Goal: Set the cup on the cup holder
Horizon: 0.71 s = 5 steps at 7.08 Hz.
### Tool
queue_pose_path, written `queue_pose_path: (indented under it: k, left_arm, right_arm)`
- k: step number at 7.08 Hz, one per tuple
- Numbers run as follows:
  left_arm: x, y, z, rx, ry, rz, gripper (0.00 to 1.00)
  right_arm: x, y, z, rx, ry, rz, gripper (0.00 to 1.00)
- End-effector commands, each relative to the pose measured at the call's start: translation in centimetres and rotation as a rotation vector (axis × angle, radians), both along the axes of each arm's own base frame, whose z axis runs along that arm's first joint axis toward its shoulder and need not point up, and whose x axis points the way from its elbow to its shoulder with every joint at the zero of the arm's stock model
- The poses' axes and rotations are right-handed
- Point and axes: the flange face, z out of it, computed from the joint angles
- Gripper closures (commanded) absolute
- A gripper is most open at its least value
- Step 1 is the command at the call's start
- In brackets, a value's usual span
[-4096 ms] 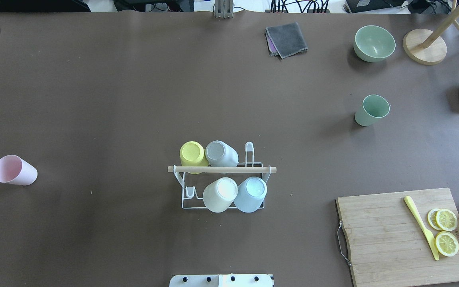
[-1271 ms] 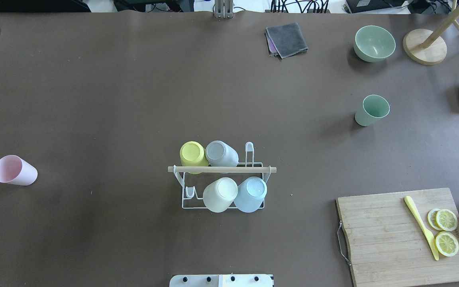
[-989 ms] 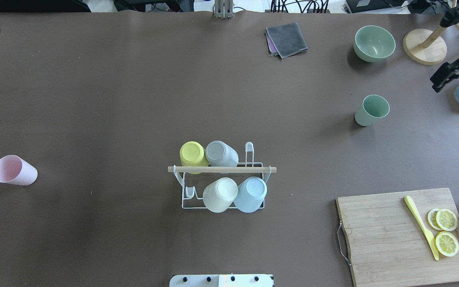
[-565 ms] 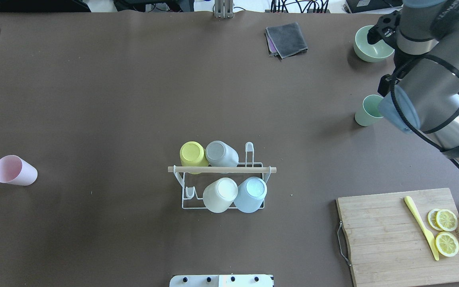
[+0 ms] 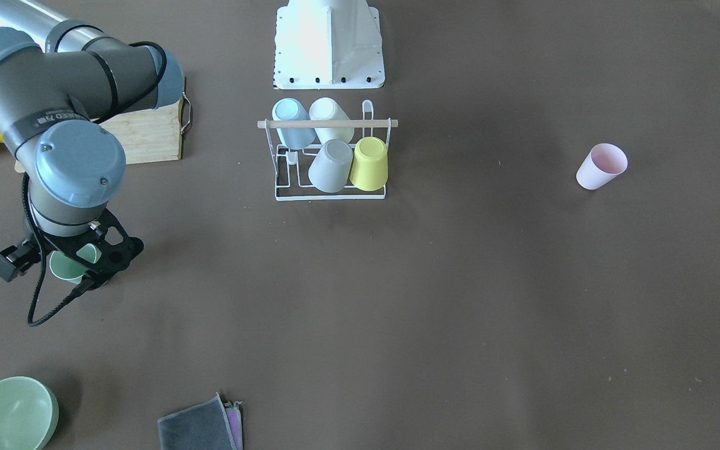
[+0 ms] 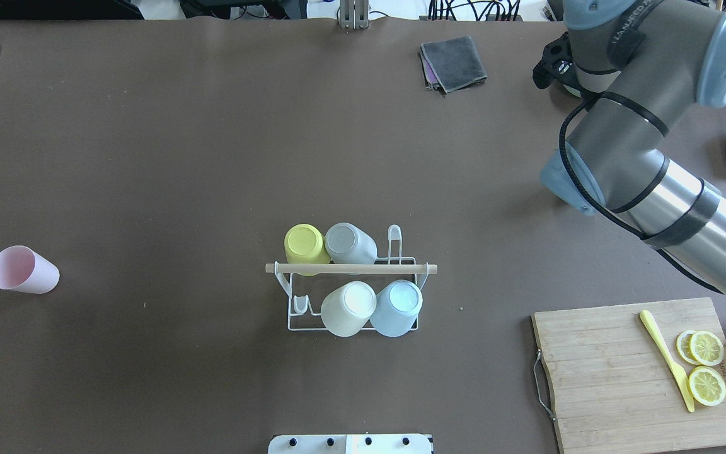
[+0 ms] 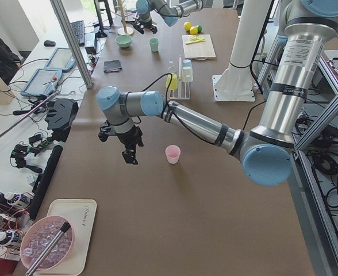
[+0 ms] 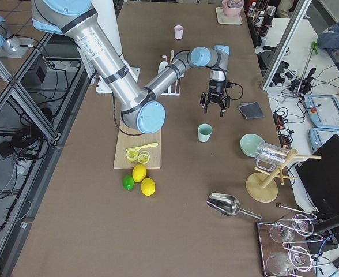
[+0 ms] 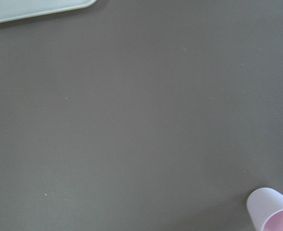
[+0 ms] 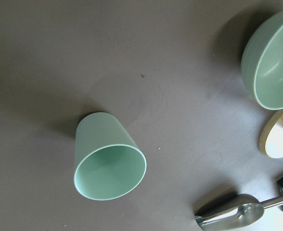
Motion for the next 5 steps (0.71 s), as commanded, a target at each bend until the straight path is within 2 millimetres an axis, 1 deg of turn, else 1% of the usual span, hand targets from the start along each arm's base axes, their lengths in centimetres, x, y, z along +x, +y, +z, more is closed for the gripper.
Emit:
queue_pose_path:
  k: [1, 2, 3, 4, 5]
  left_arm:
    - [5.0, -1.0, -3.0, -0.002, 0.008, 0.083, 0.02]
    - [5.8, -0.9, -3.2, 0.003, 0.009, 0.098, 0.02]
    - [9.0, -0.4, -3.5, 0.0, 0.009, 0.153, 0.02]
    - [10.1, -0.2, -2.9, -0.02, 0.005, 0.176, 0.02]
    - [11.9, -0.2, -2.0, -0.044, 0.002, 0.204, 0.02]
  right_arm:
    - [-3.3, -1.9, 2.1, -0.006, 0.076, -0.077, 0.0]
    - [-5.8, -2.1, 2.1, -0.023, 0.099, -0.141, 0.0]
    - [-8.3, -3.4, 2.1, -0.061, 0.134, -0.23, 0.0]
    - [-10.2, -3.6, 2.2, -0.083, 0.157, -0.282, 0.0]
    - [-11.6, -2.8, 2.9, -0.092, 0.166, -0.325, 0.0]
